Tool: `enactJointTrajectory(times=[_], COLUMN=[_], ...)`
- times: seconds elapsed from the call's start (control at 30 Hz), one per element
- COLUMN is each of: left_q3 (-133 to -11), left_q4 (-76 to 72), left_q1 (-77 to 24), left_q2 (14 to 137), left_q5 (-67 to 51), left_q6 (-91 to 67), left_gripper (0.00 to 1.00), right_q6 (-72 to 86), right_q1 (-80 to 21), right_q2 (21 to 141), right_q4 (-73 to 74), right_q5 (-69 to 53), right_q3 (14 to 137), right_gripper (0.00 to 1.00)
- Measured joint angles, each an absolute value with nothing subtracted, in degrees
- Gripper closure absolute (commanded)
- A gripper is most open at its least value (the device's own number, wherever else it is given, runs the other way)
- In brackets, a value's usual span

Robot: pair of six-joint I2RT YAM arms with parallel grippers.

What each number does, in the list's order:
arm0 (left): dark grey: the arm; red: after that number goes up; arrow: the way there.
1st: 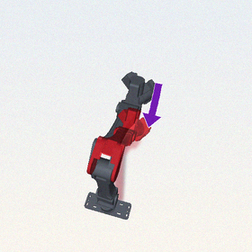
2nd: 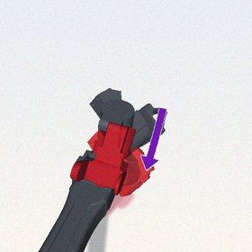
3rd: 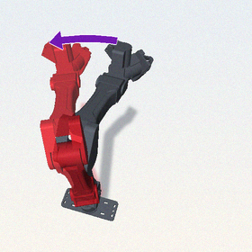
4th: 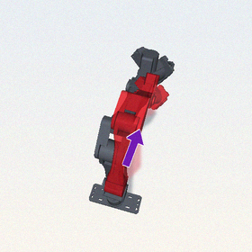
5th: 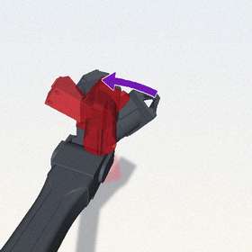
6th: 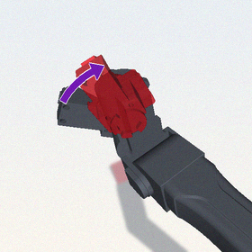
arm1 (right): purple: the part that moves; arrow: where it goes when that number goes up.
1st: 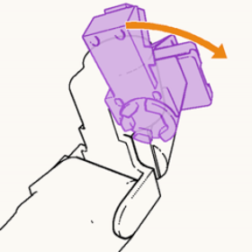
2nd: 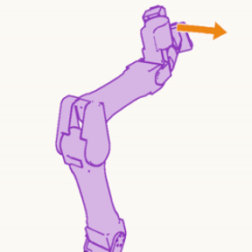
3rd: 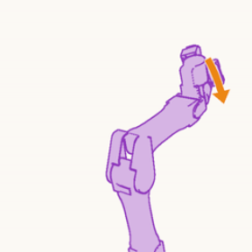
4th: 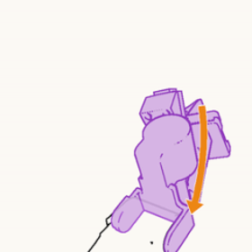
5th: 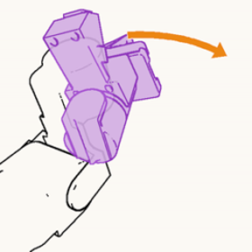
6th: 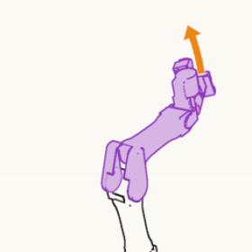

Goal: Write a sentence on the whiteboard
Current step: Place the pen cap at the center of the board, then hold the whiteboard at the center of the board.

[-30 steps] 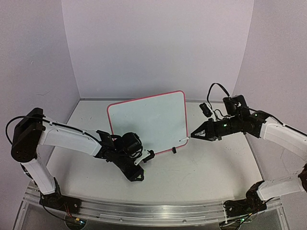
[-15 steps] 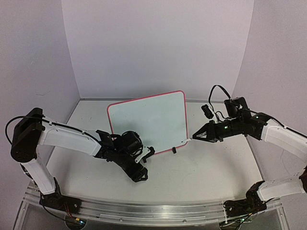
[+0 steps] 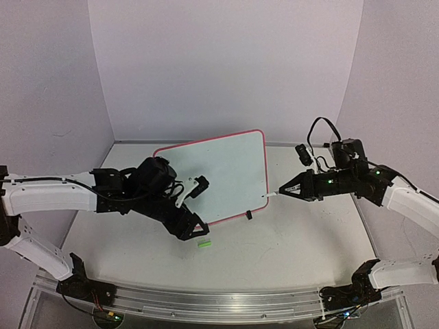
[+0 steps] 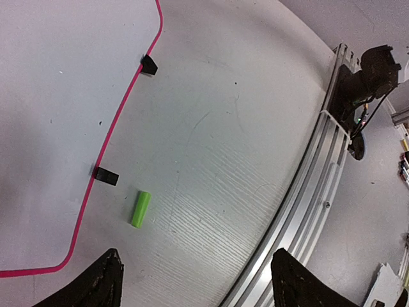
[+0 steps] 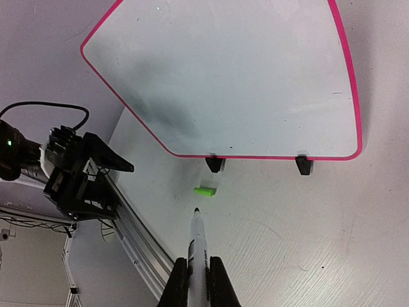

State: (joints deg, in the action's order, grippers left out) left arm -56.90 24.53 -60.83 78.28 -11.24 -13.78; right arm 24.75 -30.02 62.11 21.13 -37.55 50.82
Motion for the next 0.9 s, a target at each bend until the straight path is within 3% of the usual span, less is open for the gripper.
enactJointTrajectory(times=[0.4,0.9], left_q3=[-66.5,-73.5], left_q4=[36.7,48.6], left_q1=[-49.7,-33.5], left_q2=[69.6,66.7], left_q5=[-18.6,-27.1], left_q6=[-12.3,-5.8], left_gripper=[0.22,0.22], right_q6=[27.2,29.0], right_q1=[-31.9,-46.4], right_q2=[60.5,64.5], right_q4=[17.9,12.8], right_q5=[-37.3,-28.0], right_q3=[50.7,52.8], right_gripper=[1.0,1.0])
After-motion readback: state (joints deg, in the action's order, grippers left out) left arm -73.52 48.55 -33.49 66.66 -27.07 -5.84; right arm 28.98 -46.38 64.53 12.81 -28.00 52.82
